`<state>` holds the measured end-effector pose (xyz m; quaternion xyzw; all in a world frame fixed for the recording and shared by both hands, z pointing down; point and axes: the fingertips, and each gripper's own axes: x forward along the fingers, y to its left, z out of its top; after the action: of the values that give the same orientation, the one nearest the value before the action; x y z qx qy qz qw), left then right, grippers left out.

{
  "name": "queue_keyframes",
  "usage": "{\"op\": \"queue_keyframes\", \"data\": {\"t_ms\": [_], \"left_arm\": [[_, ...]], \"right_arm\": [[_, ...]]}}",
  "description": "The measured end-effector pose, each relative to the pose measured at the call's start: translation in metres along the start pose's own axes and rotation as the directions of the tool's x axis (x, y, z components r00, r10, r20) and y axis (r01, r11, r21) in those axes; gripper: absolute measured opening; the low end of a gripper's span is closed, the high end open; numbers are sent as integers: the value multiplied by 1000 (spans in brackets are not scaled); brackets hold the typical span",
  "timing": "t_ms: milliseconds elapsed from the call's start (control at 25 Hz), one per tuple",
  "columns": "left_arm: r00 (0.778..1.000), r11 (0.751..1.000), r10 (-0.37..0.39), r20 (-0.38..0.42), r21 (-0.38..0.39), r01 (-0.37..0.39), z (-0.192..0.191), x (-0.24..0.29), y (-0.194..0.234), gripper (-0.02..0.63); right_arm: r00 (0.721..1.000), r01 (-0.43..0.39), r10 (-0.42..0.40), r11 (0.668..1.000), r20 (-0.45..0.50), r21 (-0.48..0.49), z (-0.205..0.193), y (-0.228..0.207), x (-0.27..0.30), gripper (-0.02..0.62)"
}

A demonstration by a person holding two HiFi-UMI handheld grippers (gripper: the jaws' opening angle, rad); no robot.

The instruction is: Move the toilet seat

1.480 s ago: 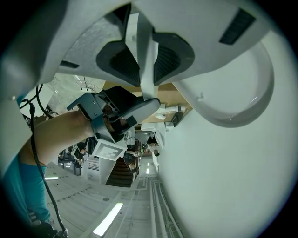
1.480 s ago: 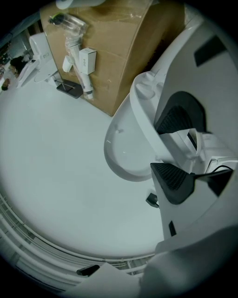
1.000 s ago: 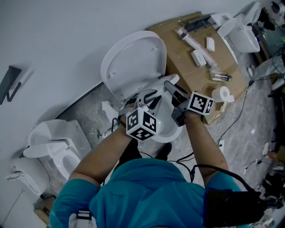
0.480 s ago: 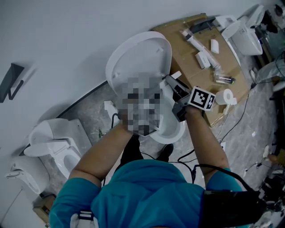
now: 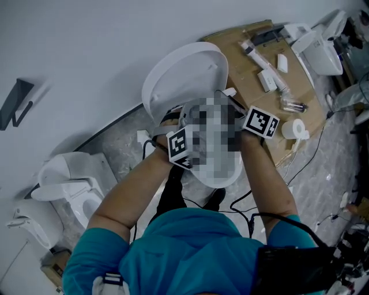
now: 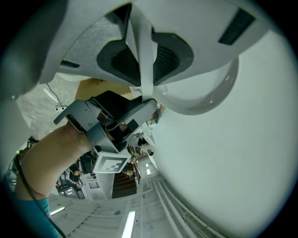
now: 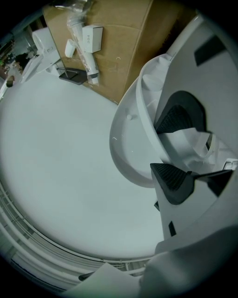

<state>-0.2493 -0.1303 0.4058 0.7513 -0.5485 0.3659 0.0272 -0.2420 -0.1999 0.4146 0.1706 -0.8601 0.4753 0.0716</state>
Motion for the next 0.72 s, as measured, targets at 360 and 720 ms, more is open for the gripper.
{"op": "queue_keyframes", "data": {"t_ms": [360,720], "left_arm": [[998,997,63,-17,45,-62,-8,6,23,87],[991,988,124,-47,102,-119,-18,17,46,80]], "right_arm": [[1000,-3,3,1000,1,-10,7,3,21,204],[1000,-13,13,999,-2,-35,15,3,44,207]]}}
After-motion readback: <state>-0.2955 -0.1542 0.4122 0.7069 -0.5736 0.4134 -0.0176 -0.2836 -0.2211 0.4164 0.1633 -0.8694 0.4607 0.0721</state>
